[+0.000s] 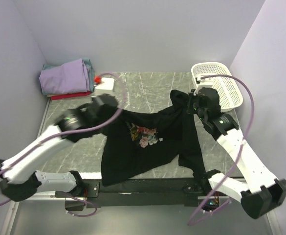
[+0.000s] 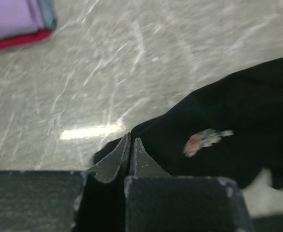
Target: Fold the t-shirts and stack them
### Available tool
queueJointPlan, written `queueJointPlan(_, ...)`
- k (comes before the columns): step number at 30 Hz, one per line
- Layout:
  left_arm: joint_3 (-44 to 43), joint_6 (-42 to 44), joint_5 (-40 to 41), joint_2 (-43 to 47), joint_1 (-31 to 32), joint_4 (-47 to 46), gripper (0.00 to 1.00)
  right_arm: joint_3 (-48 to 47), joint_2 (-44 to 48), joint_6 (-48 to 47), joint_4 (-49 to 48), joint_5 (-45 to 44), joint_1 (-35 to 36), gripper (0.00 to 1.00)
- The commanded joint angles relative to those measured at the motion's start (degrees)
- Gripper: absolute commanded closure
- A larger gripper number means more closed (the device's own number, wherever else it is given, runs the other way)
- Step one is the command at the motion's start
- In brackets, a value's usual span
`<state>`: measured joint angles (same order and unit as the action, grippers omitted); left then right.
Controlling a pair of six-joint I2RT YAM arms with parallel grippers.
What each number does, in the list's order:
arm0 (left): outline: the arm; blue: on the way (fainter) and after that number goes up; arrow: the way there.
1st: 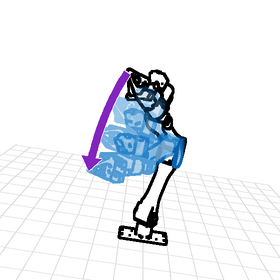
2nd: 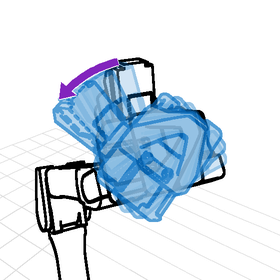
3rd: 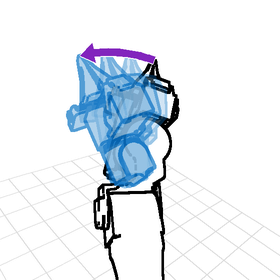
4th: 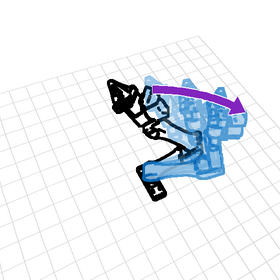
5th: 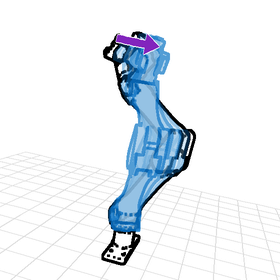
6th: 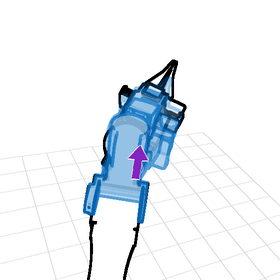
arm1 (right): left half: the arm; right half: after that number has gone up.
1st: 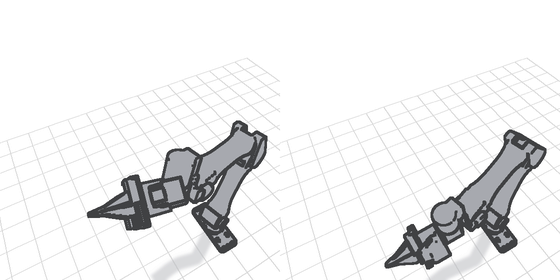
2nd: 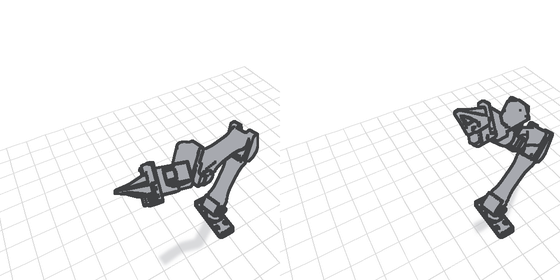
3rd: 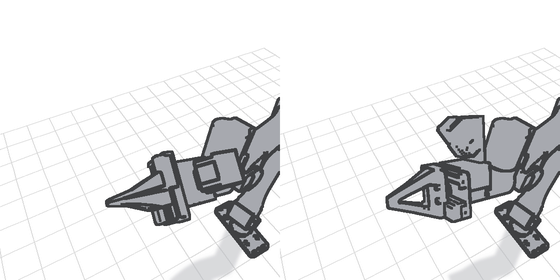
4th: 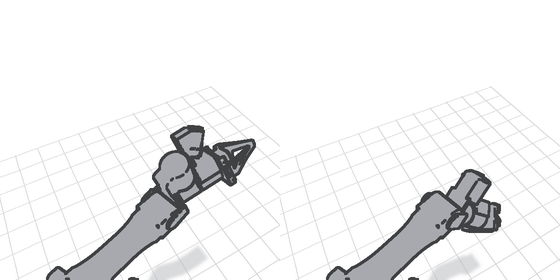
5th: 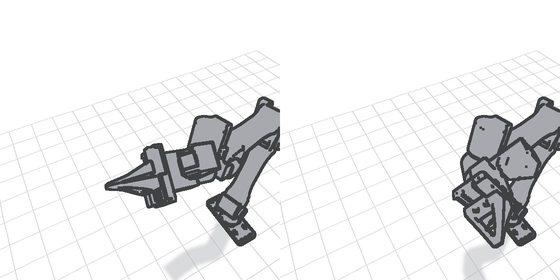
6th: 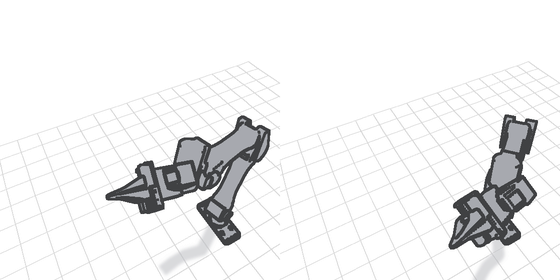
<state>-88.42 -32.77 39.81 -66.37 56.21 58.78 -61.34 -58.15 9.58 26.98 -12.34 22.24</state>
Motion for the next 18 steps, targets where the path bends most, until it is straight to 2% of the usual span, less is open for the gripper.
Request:
queueJointPlan(1,10.8,5.6,-0.7,-2.4,-8.6,-17.9,0.99,0.2,-4.2,-0.5,-13.4,-6.5,-0.7,0.98)
queueJointPlan(2,12.5,6.7,-1.9,-3.2,-12.7,-20.1,0.99,-0.1,-7.2,-0.4,-13.4,-6.5,-1.0,0.98)
queueJointPlan(4,15.3,8.6,-2.1,-5.9,-16.1,-26.2,0.99,-2.0,-10.2,0.3,-14.6,-7.4,-1.8,0.99)
queueJointPlan(8,15.2,13.3,-2.5,-11.1,-25.3,-36.2,0.99,-4.5,-19.3,1.0,-17.2,-6.9,-4.3,1.0)
queueJointPlan(11,10.0,16.9,-9.3,-18.1,-30.7,-38.7,0.99,-8.6,-26.8,1.2,-18.2,-6.5,-6.8,1.0)
queueJointPlan(18,-2.4,24.9,-13.1,-39.9,-34.5,-41.7,0.99,-21.2,-43.8,2.6,-18.2,-2.7,-12.2,1.0)
